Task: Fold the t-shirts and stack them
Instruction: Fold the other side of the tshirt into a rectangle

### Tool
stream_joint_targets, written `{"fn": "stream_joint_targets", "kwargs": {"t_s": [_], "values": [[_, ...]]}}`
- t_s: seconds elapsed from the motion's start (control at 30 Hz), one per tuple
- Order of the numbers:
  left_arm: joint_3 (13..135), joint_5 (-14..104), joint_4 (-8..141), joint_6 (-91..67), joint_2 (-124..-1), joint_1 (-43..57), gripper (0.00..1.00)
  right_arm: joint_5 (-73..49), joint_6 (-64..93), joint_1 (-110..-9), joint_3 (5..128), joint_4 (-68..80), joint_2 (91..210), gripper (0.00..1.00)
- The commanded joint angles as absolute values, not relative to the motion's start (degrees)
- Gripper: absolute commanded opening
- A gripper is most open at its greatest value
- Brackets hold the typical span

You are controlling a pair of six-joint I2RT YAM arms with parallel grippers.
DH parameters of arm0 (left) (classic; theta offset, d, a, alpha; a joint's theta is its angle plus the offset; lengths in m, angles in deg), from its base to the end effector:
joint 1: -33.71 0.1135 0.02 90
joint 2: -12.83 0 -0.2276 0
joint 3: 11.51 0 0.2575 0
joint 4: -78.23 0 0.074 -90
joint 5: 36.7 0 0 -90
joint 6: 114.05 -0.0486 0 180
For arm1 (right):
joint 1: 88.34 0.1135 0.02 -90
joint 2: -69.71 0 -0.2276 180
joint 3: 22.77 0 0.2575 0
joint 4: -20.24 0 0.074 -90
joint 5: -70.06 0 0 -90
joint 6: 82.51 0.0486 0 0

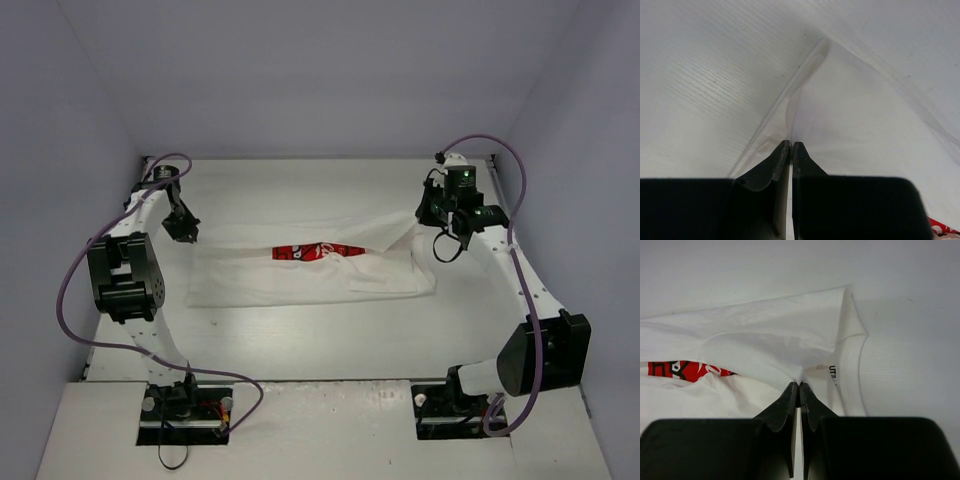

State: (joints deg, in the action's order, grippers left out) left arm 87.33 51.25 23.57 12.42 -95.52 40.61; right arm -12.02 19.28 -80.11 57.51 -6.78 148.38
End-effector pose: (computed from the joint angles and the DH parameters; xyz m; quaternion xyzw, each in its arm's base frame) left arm 0.3963 0.0462 0.1767 -0.3564 0.9071 -0.0739 0.2116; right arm 0.3385 0.0557 0.2915 -0.0107 0.8440 0.1501 0.5147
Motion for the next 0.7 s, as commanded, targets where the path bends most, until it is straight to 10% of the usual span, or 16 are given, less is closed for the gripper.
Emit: {"fn": "stream_joint_targets", "kwargs": {"t_s": [0.0,0.67], "values": [[87.24,52.66,24.85,12.44,-92.29,41.27,0.0,-12.63,19.18,-80.61,57.89,-5.26,144.86,0.0],[83.66,54.66,28.02,11.23,-94.05,41.18,0.0,-11.77,19.93,-80.65,50.43,-5.46,141.78,0.0]]}}
